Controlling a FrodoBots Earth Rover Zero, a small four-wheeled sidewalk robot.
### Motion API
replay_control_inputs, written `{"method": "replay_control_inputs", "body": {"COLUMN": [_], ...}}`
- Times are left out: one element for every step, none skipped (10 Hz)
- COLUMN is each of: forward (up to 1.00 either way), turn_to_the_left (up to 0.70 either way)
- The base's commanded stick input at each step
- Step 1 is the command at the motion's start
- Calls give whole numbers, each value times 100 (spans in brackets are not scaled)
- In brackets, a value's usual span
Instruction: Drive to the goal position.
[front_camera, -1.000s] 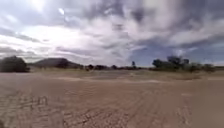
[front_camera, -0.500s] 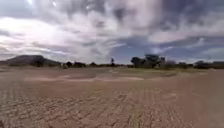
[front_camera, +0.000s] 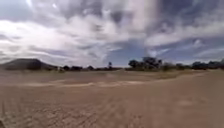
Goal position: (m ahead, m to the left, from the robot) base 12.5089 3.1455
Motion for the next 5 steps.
{"method": "replay_control_inputs", "body": {"forward": [100,100,100,100,100], "turn_to_the_left": [0,0,0,0,0]}}
